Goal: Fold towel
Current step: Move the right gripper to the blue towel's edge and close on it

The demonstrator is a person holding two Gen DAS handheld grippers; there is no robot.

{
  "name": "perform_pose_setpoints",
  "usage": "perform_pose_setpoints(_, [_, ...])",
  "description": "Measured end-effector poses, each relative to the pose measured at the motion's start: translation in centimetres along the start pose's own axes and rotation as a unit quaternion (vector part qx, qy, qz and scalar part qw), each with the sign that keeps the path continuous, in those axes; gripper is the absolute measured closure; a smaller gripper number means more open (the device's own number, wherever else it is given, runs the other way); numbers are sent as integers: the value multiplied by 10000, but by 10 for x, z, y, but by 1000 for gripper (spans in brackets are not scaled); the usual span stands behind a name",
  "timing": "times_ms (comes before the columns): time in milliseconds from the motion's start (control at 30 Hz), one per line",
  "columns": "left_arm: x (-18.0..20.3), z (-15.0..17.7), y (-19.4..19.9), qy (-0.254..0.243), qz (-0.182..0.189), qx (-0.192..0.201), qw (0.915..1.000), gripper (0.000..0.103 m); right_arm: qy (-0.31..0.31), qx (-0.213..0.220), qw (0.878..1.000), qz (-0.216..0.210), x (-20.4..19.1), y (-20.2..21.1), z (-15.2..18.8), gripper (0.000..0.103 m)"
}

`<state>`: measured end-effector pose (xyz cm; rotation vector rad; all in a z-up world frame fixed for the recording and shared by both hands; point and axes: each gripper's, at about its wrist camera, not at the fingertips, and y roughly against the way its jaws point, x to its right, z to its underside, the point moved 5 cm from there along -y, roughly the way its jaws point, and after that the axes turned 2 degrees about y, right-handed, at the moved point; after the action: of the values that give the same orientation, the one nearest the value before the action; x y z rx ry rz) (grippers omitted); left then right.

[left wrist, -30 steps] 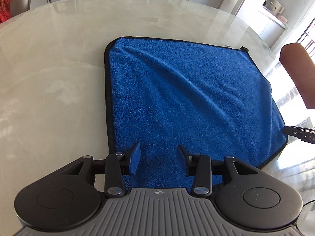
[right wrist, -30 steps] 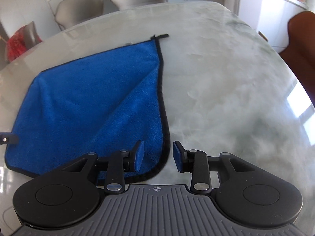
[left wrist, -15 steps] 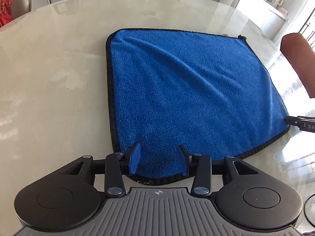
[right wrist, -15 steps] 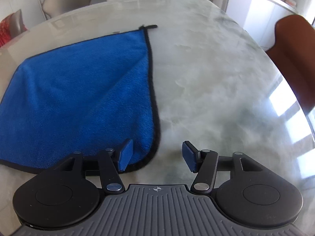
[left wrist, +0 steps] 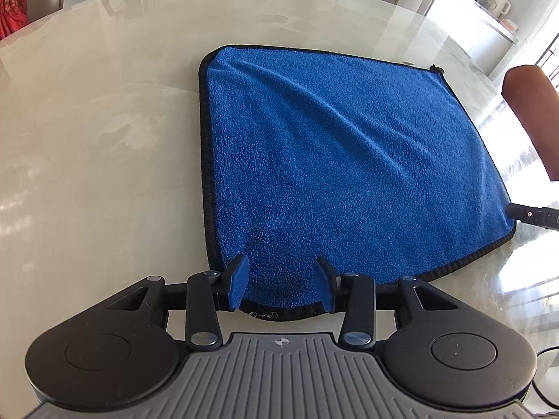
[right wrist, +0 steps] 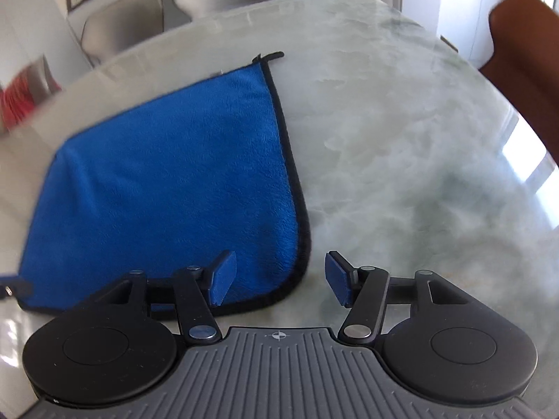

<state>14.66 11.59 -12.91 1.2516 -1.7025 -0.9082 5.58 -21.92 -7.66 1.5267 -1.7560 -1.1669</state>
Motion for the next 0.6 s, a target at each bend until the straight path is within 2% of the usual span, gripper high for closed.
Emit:
perform_pose_setpoints(67, [2,-1,0,-40,5,12,10000,58,26,9,9999,133,2,-2,-1,46])
perform_pose_setpoints(200, [3,3,-2,-183,-60,-46,9998,56,-132,157,9996,190,9,-5,-4,66])
perform_pose_setpoints(233, [3,4,-2,-196,-74,-52,9998,56,-276,189,9993,195,13,-5,-5,68])
perform_pose_setpoints(333, [3,6,-1,-237,-93,-52,9997,57,-495,205,9984,179,21,-7,-7,68])
perform_pose_setpoints(500, [0,9,1,-294,-90,-64,9995,57,391,61,9975,580,1,-11,-4,64])
perform_pose_setpoints(600, [0,9,2,-273,-111,-97,9995,57,492,37,9963,705,-3,-15,-4,64])
